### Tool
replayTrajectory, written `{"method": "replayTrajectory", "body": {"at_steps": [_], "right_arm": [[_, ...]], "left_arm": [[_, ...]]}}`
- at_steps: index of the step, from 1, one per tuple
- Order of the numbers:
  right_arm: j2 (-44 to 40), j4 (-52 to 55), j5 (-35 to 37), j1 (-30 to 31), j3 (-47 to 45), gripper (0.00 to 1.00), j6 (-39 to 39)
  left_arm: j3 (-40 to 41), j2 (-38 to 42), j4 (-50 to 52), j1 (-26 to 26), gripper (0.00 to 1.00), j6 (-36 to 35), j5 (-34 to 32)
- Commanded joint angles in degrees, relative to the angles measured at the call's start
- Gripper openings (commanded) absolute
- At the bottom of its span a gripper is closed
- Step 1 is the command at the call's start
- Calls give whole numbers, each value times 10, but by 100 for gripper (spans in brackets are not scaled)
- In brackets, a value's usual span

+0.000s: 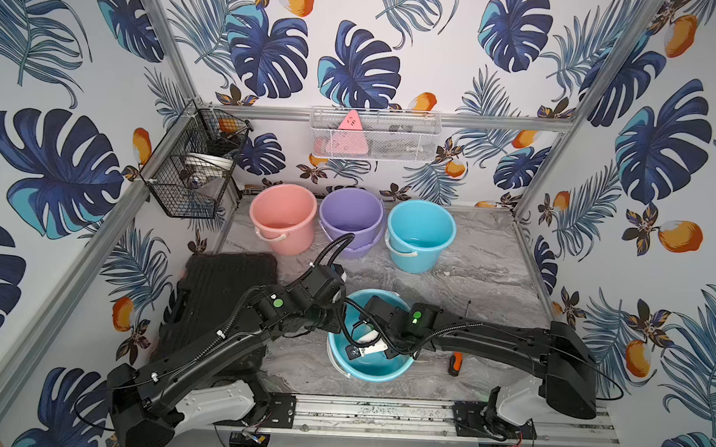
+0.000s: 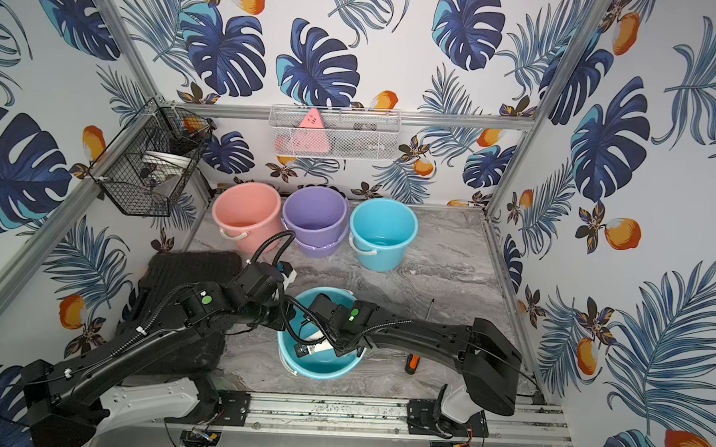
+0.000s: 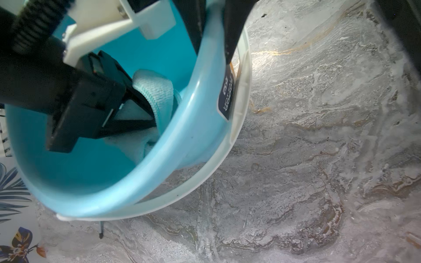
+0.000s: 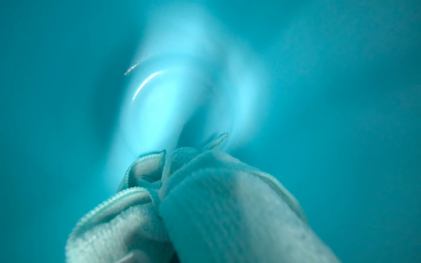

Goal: Wipe the inside of the bucket with a cloth
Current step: Wipe the dirt from the bucket.

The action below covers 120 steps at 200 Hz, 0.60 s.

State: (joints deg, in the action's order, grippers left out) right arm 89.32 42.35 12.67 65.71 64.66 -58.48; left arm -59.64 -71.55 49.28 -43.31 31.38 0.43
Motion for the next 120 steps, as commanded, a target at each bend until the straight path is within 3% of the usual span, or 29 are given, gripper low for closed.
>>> {"method": "replayTrajectory", "body": {"at_steps": [1,54,81,120], "right_arm": [[3,123,-91,-8,22,0,43],[14,100,-279,-35,16,0,55],[12,32,-372,-44,7,0,64],[0,-114,-434,-45,-53,0,89]], "left_arm": [[-5,2,-27,-3,0,0,-8],[-5,-3,-36,-11,0,6,-3],[-8,-9,-38,-17,0,9,-4],[-10,-12,-40,-24,0,11,-7]]}}
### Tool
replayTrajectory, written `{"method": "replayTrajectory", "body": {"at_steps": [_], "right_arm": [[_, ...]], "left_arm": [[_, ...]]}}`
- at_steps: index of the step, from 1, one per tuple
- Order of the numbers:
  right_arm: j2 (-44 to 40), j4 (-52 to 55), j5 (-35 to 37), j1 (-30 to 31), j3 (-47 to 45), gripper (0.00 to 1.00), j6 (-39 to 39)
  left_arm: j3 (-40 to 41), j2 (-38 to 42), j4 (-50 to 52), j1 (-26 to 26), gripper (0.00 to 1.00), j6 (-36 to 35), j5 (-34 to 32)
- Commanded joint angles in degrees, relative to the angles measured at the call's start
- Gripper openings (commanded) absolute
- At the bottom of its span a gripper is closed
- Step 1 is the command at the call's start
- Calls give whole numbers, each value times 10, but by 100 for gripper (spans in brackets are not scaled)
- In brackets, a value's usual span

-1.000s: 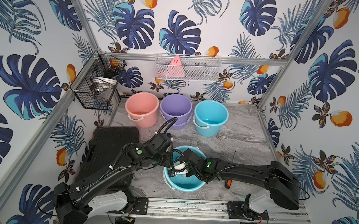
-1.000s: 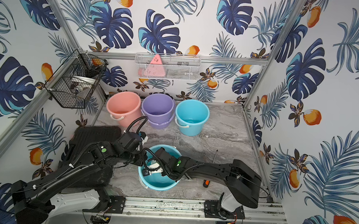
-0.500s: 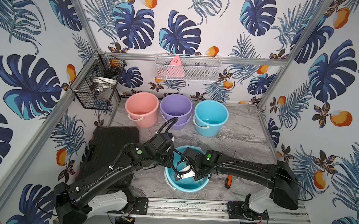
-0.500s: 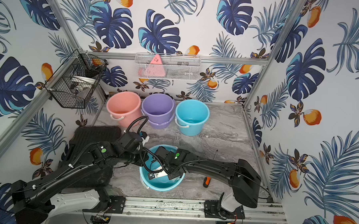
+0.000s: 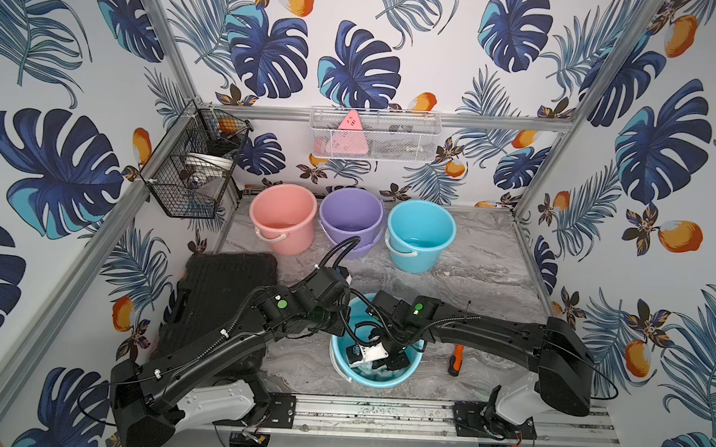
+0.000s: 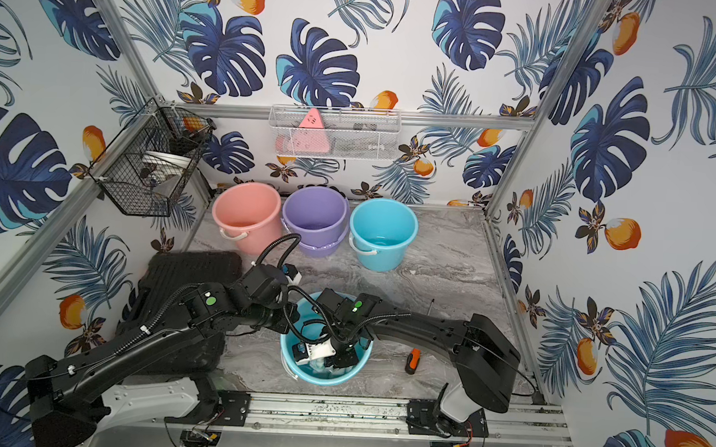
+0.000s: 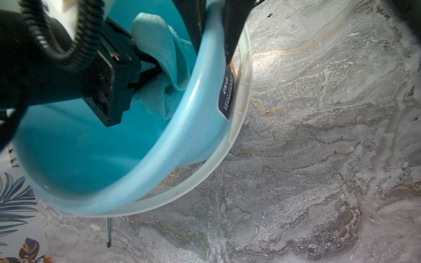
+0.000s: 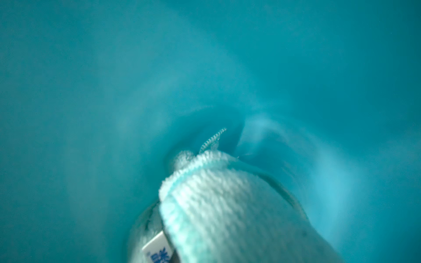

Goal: Wipe the inside of the bucket with a cloth
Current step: Wipe the dirt from the bucket.

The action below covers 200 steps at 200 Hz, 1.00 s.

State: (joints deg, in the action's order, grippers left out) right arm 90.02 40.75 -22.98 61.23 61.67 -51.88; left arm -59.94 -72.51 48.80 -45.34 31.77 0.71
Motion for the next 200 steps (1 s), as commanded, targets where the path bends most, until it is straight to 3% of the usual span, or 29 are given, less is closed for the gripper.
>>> {"method": "replayTrajectory", "body": {"at_steps": [1,50,99,141,200], "right_arm": [[-8,-105,-78,0,-24,0,24],[-32,-365,-18,1,-101,0,94],[-37,-518,110,5,-144,0,78],[-42,-516,246,20,-156,0,-36],[-65,-404,390,23,-148,0,-166]], "left_arm": [[-8,-3,-35,-3,0,7,-10],[-6,-2,-35,-8,0,8,-12],[-5,-2,-35,-10,0,8,-13],[-5,0,-31,-10,0,7,-15],[-6,2,-30,-10,0,8,-17]]}}
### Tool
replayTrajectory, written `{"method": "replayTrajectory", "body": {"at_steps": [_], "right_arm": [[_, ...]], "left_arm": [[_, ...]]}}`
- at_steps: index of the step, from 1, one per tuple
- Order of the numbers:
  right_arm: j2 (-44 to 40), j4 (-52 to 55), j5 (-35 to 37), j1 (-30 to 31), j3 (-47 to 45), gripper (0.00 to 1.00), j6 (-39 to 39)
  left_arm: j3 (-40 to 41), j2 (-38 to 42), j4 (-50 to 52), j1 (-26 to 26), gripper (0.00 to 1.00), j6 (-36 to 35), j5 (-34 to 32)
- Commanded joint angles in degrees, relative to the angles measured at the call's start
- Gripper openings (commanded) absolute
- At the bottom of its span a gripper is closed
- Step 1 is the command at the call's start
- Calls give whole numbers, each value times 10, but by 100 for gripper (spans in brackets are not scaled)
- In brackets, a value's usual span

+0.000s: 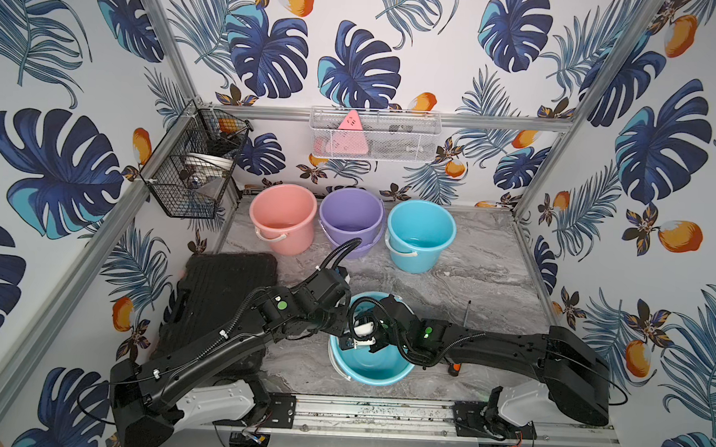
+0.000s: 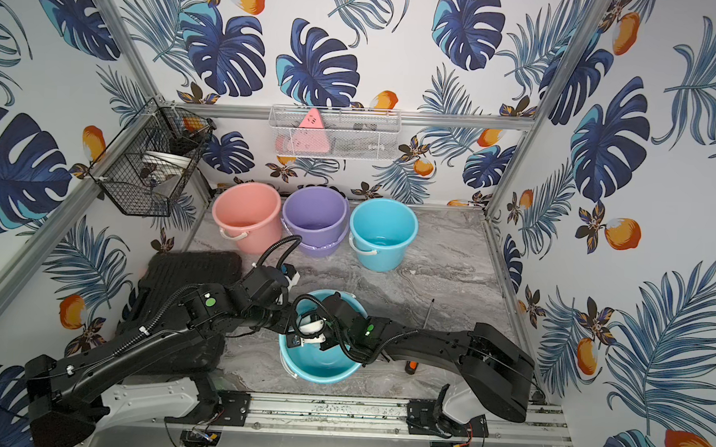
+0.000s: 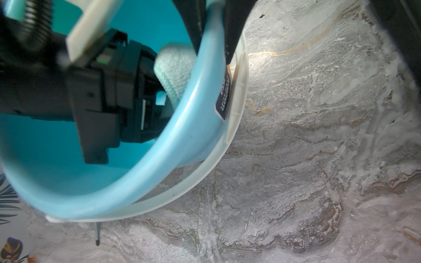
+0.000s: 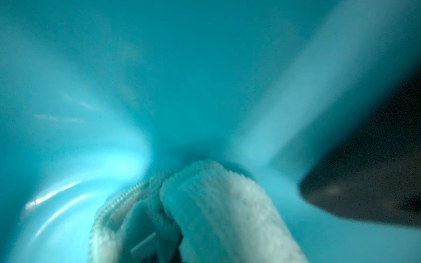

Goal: Wipe the inside of the bucket with a cloth
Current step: Wipe the dirt from the bucket.

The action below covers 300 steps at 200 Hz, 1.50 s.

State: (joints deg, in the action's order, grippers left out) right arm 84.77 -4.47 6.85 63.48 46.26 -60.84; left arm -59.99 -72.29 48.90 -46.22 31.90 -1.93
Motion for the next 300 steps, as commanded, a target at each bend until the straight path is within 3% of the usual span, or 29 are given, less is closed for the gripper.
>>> {"method": "replayTrajectory", "body": {"at_steps": [1,41,77,105,151,204,251,271,300], "right_arm": [[-13,50,93,1,6,0,-78],[-41,177,135,1,24,0,-104],[-49,350,124,1,71,0,-71],[-51,478,78,0,111,0,-29],[-37,609,-67,-5,169,0,16],[-16,563,-241,-32,150,0,32],[-36,367,-366,-37,88,0,77],[-51,278,-373,-37,66,0,108],[-80,186,-307,-37,43,0,126]], "left_arm": [[-5,0,-31,-1,0,6,10],[-8,0,-28,-2,0,5,9],[-13,1,-22,-2,0,4,4],[-16,0,-20,-2,0,5,2],[-20,-6,-22,-3,0,5,3],[-16,-7,-34,-6,0,9,6],[-13,-9,-41,-6,0,12,11],[-12,-8,-42,-7,0,12,12],[-9,-6,-41,-8,0,12,13]]}}
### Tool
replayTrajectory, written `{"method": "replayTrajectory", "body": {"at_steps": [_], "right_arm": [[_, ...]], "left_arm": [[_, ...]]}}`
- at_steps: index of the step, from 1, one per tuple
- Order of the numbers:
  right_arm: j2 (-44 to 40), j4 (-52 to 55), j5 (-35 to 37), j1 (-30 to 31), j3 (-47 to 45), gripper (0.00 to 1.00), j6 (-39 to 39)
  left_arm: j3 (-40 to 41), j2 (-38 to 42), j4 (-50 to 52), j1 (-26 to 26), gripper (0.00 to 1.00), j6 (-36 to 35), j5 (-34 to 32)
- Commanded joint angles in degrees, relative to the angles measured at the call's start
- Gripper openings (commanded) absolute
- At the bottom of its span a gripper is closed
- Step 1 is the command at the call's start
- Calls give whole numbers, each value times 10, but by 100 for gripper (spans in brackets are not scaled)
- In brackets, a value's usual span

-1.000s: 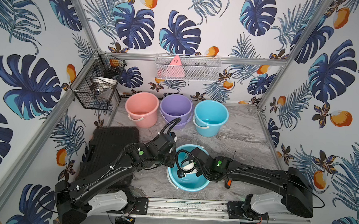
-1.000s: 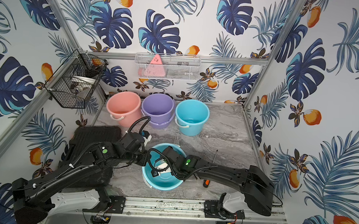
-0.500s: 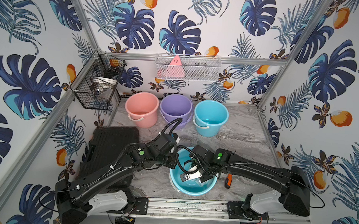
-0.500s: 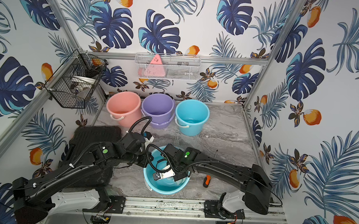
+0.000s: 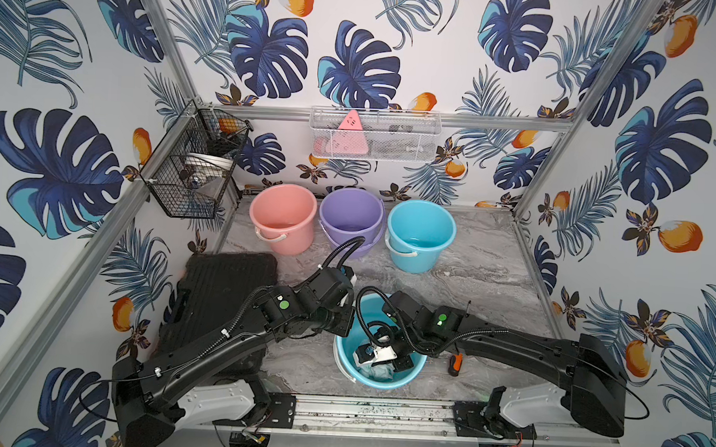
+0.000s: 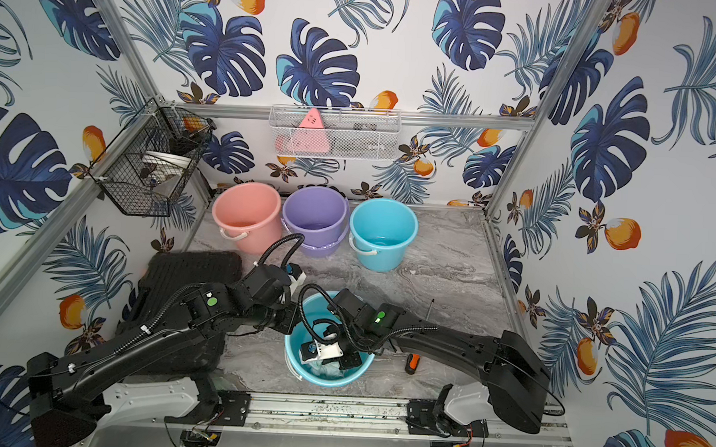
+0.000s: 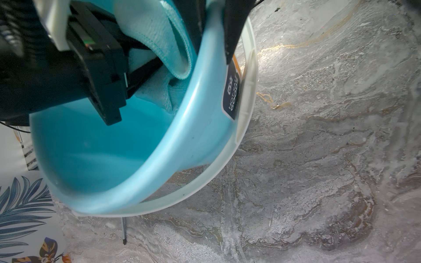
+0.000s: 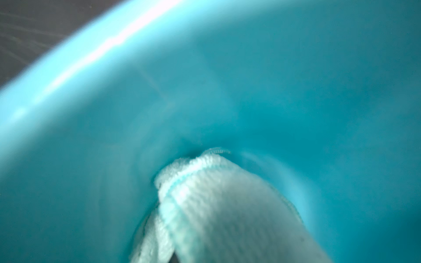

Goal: Wipe the inside of the bucket with a cloth
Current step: Wipe the dirt from the bucket.

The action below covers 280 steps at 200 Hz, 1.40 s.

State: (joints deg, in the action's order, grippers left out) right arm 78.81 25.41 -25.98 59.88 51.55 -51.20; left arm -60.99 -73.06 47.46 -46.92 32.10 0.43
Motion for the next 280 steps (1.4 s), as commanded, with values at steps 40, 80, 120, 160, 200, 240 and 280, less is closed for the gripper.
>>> {"method": "replayTrajectory", "body": {"at_steps": [40,80,120,160,200,240,280], "right_arm": [[-71,-149,126,0,-10,0,5],[-115,-140,215,4,8,0,-40],[-139,-131,339,21,17,0,-134],[-128,-208,416,40,-30,0,-256],[-75,-286,425,45,-77,0,-320],[-5,-311,418,44,-100,0,-292],[58,-317,395,44,-112,0,-250]], "left_arm": [[4,1,-28,-1,0,10,-10],[3,1,-29,-2,0,11,-8],[4,1,-28,-2,0,11,-9],[2,-2,-31,-3,0,11,-7],[0,-1,-27,-4,0,11,-9],[1,3,-24,-5,0,11,-10],[0,5,-23,-5,0,11,-11]]}}
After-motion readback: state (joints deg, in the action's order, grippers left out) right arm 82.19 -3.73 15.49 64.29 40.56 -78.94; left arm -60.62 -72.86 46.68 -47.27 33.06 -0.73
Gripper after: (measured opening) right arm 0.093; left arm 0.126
